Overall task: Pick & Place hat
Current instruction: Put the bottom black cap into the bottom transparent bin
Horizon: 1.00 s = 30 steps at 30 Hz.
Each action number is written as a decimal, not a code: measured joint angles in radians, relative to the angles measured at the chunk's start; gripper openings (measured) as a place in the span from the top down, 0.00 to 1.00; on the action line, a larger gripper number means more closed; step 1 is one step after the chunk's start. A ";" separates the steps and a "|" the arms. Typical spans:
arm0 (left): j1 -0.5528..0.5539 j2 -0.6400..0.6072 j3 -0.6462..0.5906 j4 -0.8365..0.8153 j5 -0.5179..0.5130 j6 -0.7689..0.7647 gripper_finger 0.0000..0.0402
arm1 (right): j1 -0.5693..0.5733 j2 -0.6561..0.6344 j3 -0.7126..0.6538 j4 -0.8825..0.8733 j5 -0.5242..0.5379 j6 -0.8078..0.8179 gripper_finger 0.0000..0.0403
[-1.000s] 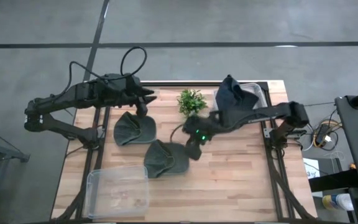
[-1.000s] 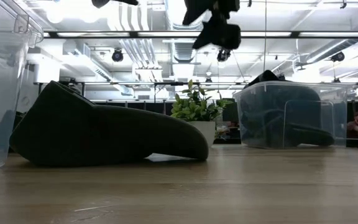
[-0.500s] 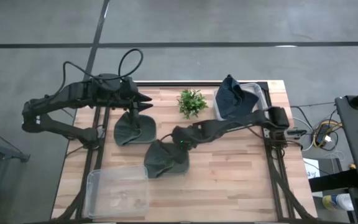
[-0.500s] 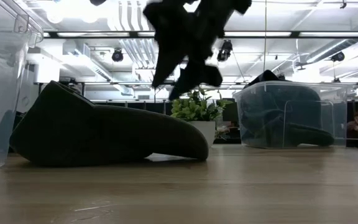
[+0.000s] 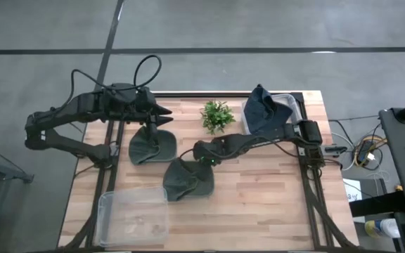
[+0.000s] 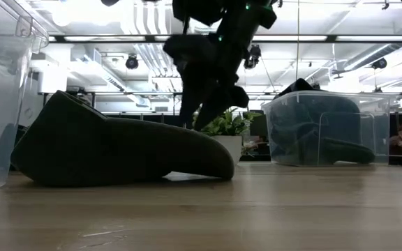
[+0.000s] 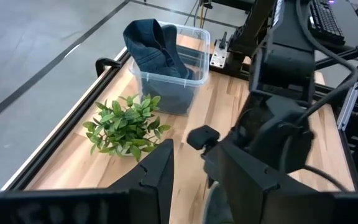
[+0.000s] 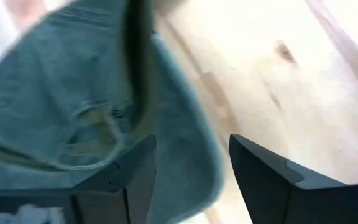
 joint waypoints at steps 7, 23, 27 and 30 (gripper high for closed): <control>-0.001 0.000 0.000 0.009 0.000 -0.020 0.70 | -0.052 0.003 -0.016 -0.004 0.006 -0.056 0.52; 0.000 0.000 0.000 0.027 -0.003 -0.046 0.70 | -0.098 0.003 -0.036 0.018 -0.205 -0.119 0.52; 0.000 0.000 0.000 0.032 -0.004 -0.045 0.70 | -0.108 0.003 -0.062 0.036 -0.253 -0.112 0.52; 0.000 0.000 0.000 0.031 -0.004 -0.045 0.70 | -0.112 0.003 -0.086 0.067 -0.302 -0.094 0.52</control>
